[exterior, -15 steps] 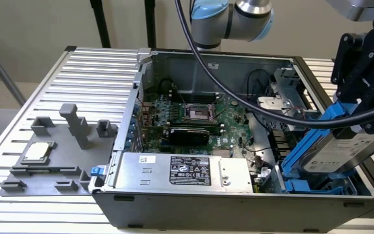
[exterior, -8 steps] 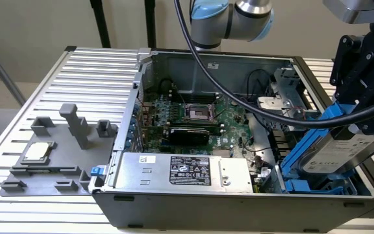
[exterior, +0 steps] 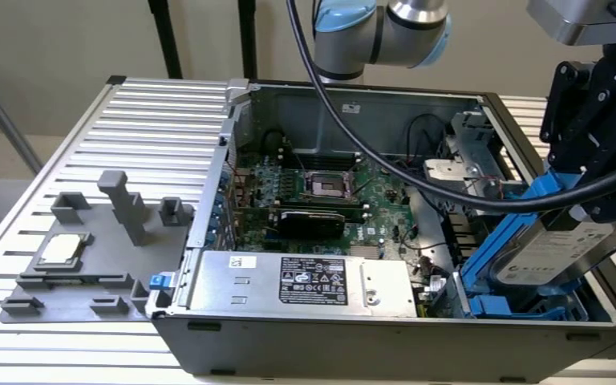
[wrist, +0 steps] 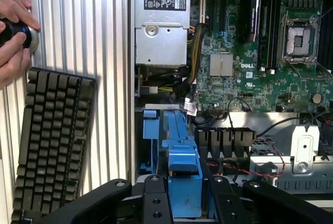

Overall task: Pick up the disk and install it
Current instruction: 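Insert the disk into the insertion slot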

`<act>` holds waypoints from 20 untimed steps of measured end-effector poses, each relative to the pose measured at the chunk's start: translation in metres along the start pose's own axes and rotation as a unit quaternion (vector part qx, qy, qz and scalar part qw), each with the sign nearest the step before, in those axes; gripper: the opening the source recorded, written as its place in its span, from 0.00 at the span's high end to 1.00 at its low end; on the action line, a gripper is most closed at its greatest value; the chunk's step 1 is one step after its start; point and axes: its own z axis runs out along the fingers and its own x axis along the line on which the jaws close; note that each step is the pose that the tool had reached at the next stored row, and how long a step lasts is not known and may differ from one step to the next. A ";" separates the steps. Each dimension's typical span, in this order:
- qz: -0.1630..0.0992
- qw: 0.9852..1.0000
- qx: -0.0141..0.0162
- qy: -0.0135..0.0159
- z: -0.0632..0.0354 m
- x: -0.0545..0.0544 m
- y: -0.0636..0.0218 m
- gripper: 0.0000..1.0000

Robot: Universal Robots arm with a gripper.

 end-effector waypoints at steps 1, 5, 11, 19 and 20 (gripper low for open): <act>0.000 1.000 0.000 0.000 0.0006 0.000 0.0000 0.67; 0.000 1.000 0.000 0.000 0.0032 0.000 0.0002 0.67; 0.000 1.000 0.000 0.000 0.0087 -0.001 0.0005 0.67; 0.000 1.000 0.000 0.000 0.0186 -0.001 0.0010 0.67; 0.000 1.000 0.000 0.000 0.0201 -0.001 0.0010 0.67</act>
